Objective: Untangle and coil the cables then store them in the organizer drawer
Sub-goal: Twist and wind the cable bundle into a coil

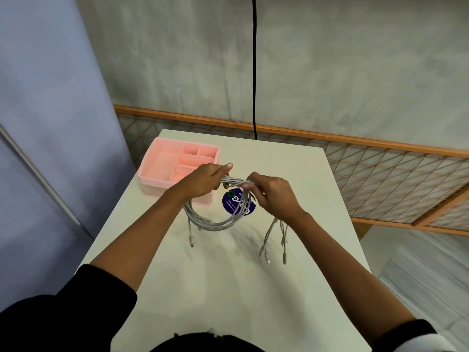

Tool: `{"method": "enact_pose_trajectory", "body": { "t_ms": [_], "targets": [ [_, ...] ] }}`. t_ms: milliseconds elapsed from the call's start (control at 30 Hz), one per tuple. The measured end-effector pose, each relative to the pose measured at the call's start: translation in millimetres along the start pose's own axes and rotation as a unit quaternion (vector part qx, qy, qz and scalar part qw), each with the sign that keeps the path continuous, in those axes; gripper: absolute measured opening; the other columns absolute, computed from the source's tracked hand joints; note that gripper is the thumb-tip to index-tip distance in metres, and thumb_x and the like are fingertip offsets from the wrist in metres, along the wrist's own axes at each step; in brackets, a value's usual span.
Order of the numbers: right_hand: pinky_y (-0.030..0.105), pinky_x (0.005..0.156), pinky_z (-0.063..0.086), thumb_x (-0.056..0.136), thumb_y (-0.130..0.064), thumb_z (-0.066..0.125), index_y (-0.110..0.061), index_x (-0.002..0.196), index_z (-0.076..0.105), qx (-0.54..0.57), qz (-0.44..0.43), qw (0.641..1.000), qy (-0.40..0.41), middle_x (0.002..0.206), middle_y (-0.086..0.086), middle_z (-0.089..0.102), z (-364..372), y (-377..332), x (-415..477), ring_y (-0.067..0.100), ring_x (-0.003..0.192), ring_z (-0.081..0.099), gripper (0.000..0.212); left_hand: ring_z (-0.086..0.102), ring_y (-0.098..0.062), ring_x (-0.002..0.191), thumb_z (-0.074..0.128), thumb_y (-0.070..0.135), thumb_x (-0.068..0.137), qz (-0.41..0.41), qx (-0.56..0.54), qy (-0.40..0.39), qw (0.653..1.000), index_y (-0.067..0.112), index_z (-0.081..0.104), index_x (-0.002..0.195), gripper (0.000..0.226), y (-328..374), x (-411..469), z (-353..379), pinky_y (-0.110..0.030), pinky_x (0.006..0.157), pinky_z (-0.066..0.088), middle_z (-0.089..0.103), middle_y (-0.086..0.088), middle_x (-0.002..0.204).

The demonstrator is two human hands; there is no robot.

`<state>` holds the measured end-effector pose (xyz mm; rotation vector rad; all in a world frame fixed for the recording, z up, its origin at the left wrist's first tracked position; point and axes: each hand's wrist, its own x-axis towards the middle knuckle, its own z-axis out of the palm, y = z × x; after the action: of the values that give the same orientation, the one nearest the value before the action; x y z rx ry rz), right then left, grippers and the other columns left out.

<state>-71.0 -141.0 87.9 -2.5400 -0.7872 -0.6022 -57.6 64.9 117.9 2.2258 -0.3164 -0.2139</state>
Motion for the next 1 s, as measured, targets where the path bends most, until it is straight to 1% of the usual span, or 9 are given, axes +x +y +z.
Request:
{"method": "enact_pose_trajectory", "body": {
  "t_ms": [100, 200, 367, 467, 600, 733, 833, 933, 1000],
  "targets": [
    [0.015, 0.052, 0.033, 0.100, -0.030, 0.045, -0.025, 0.073, 0.051, 0.158, 0.059, 0.980, -0.108, 0.052, -0.017, 0.045, -12.7, 2.7, 7.3, 0.002, 0.051, 0.049, 0.028, 0.032, -0.010, 0.045, 0.038, 0.056, 0.094, -0.012, -0.037, -0.057, 0.998, 0.007, 0.064, 0.076, 0.058, 3.7, -3.9, -4.4, -0.020, 0.046, 0.029, 0.039, 0.001, 0.051],
    [0.011, 0.053, 0.031, 0.102, -0.025, 0.040, -0.026, 0.065, 0.049, 0.313, 0.118, 0.926, -0.177, 0.049, -0.016, 0.043, -23.0, 1.5, 10.4, 0.002, 0.048, 0.041, 0.038, 0.033, -0.008, 0.041, 0.056, 0.050, 0.089, 0.009, -0.027, -0.083, 0.996, 0.009, 0.060, 0.072, 0.045, 8.3, -6.3, -5.1, -0.019, 0.044, 0.028, 0.041, 0.006, 0.045],
    [0.018, 0.047, 0.021, 0.096, -0.044, 0.041, -0.018, 0.064, 0.046, 0.461, 0.203, 0.835, -0.223, 0.057, -0.002, 0.027, -24.3, 9.7, 7.7, 0.008, 0.050, 0.021, 0.041, 0.051, 0.000, 0.052, 0.068, 0.043, 0.084, 0.042, 0.004, -0.111, 0.993, 0.013, 0.066, 0.086, 0.030, 11.2, -0.4, -7.3, -0.016, 0.051, 0.035, 0.063, 0.005, 0.068],
    [0.016, 0.052, 0.032, 0.098, -0.037, 0.046, -0.015, 0.071, 0.053, 0.363, 0.185, 0.893, -0.192, 0.059, -0.006, 0.044, -16.7, 11.7, 7.2, 0.005, 0.052, 0.037, 0.036, 0.043, -0.010, 0.050, 0.058, 0.047, 0.090, 0.014, 0.016, -0.106, 0.994, 0.008, 0.063, 0.082, 0.040, 7.8, 1.6, -5.7, -0.023, 0.050, 0.034, 0.054, -0.002, 0.060],
    [0.017, 0.075, 0.046, 0.100, -0.030, 0.044, -0.015, 0.112, 0.055, 0.230, 0.120, 0.955, -0.144, 0.101, -0.005, 0.062, -6.7, 10.3, 9.4, 0.004, 0.086, 0.059, 0.022, 0.028, -0.011, 0.043, 0.058, 0.046, 0.089, -0.034, -0.056, -0.131, 0.989, 0.007, 0.056, 0.079, 0.041, 7.8, 3.5, -10.5, -0.022, 0.042, 0.026, 0.037, -0.004, 0.053],
    [0.015, 0.072, 0.043, 0.103, -0.023, 0.038, -0.014, 0.108, 0.062, 0.276, 0.112, 0.942, -0.155, 0.086, -0.006, 0.065, -8.9, 4.3, 12.2, 0.001, 0.076, 0.058, 0.026, 0.025, -0.009, 0.045, 0.061, 0.035, 0.090, -0.049, -0.119, -0.169, 0.977, 0.005, 0.055, 0.092, 0.030, 8.5, 5.7, -17.8, -0.019, 0.042, 0.023, 0.033, -0.002, 0.058],
    [0.014, 0.063, 0.041, 0.103, -0.017, 0.036, -0.004, 0.106, 0.063, 0.342, 0.131, 0.924, -0.113, 0.078, 0.000, 0.065, -11.9, 1.5, 12.1, 0.003, 0.064, 0.054, 0.029, 0.037, -0.010, 0.052, 0.056, 0.025, 0.092, -0.059, -0.284, -0.177, 0.940, 0.008, 0.054, 0.094, 0.018, 3.7, -1.6, -18.6, -0.019, 0.048, 0.035, 0.040, 0.001, 0.061],
    [0.013, 0.052, 0.036, 0.104, -0.017, 0.035, -0.002, 0.103, 0.062, 0.391, 0.171, 0.901, -0.075, 0.070, -0.010, 0.062, -13.7, -1.1, 12.2, 0.003, 0.052, 0.044, 0.031, 0.053, -0.013, 0.056, 0.052, 0.035, 0.090, -0.064, -0.433, -0.173, 0.882, 0.003, 0.062, 0.107, 0.038, -8.8, -13.3, -9.1, -0.024, 0.061, 0.051, 0.052, 0.000, 0.060],
    [0.015, 0.048, 0.034, 0.104, -0.020, 0.034, -0.004, 0.108, 0.062, 0.414, 0.189, 0.889, -0.046, 0.076, -0.006, 0.063, -12.4, -1.0, 13.4, 0.003, 0.050, 0.041, 0.032, 0.059, -0.017, 0.060, 0.061, 0.053, 0.079, -0.051, -0.495, -0.174, 0.850, 0.004, 0.069, 0.096, 0.052, -18.0, -19.4, 3.8, -0.033, 0.075, 0.056, 0.055, -0.003, 0.059]
  ]
}}
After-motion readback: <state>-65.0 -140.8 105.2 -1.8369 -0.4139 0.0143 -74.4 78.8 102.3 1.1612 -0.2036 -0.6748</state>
